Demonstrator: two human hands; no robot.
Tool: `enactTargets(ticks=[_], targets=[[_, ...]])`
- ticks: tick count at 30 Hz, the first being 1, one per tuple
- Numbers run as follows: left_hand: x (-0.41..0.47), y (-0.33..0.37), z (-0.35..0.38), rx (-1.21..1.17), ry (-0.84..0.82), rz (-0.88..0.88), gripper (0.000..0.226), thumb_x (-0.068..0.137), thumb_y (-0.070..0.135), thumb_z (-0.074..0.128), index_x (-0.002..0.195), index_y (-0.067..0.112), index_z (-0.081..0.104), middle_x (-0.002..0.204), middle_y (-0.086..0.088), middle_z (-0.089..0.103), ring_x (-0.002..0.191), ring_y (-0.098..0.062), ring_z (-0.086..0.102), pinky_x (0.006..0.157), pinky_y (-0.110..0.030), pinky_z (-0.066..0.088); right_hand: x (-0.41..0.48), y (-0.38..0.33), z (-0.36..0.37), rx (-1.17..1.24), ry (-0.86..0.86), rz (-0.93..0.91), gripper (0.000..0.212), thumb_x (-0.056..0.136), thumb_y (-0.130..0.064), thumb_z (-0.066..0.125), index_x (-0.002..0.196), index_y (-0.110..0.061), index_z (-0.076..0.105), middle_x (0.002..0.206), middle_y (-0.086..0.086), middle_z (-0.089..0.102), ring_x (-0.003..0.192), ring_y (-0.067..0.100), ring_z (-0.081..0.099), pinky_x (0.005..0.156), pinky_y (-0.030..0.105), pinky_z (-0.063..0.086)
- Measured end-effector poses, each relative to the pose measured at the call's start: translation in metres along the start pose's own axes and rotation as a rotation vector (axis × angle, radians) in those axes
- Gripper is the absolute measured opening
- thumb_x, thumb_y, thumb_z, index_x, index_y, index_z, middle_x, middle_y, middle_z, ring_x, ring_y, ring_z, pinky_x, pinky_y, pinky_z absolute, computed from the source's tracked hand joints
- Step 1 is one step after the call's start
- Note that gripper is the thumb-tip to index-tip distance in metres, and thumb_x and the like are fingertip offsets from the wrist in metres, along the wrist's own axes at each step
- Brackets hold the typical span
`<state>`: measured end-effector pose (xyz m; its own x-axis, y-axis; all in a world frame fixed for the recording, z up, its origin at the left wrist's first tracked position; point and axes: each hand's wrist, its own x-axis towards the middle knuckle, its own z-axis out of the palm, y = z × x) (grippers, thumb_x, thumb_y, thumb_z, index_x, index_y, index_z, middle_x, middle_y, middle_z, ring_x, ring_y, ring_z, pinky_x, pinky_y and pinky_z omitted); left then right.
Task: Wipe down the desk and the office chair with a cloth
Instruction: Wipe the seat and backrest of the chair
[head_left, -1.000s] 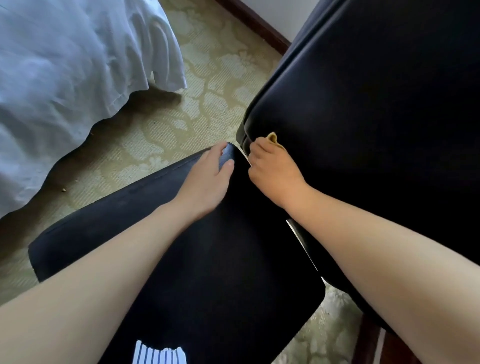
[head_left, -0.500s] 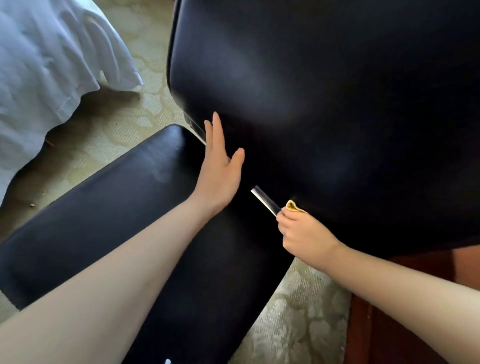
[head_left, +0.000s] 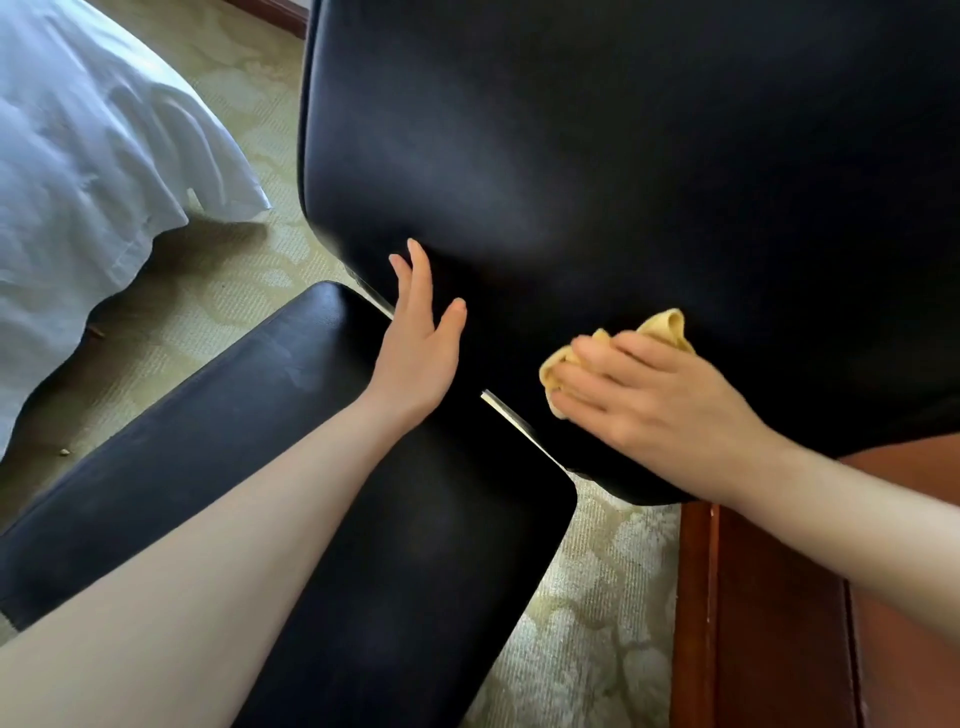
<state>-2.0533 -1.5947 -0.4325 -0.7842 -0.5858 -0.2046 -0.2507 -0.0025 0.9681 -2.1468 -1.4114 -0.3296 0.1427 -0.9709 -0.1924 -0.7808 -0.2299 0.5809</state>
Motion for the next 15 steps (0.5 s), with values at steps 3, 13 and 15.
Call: enactTargets(ticks=[3,13,15], targets=[[0.002,-0.002,-0.005,0.039,-0.033,0.004,0.069,0.102,0.025,0.038,0.15,0.033,-0.01,0.159,0.004,-0.014,0.141,-0.005,0.006,0.102,-0.013,0.009,0.026,0.021,-0.009,-0.027,0.131,0.082,0.032,0.096,-0.005,0.039,0.105,-0.017,0.068,0.105,0.001,0.067,0.106,0.023,0.061,0.085,0.033,0.047],[0.01,-0.024,-0.024,-0.023,-0.113,0.087,0.068,0.1,0.01,0.034,0.149,0.04,-0.003,0.159,0.013,-0.007,0.122,0.032,0.007,0.096,0.005,0.014,0.124,0.016,0.007,0.062,0.47,0.457,0.032,0.097,-0.011,0.045,0.096,-0.027,0.073,0.094,-0.006,0.07,0.094,0.016,0.066,0.078,0.029,0.05],[0.011,-0.029,-0.026,-0.035,-0.105,0.101,0.07,0.098,0.007,0.034,0.15,0.038,-0.001,0.159,0.017,-0.002,0.132,0.022,0.009,0.112,-0.012,0.013,0.131,0.005,0.016,0.086,0.452,0.479,0.034,0.097,-0.011,0.042,0.099,-0.026,0.073,0.096,-0.007,0.07,0.095,0.014,0.066,0.08,0.029,0.05]])
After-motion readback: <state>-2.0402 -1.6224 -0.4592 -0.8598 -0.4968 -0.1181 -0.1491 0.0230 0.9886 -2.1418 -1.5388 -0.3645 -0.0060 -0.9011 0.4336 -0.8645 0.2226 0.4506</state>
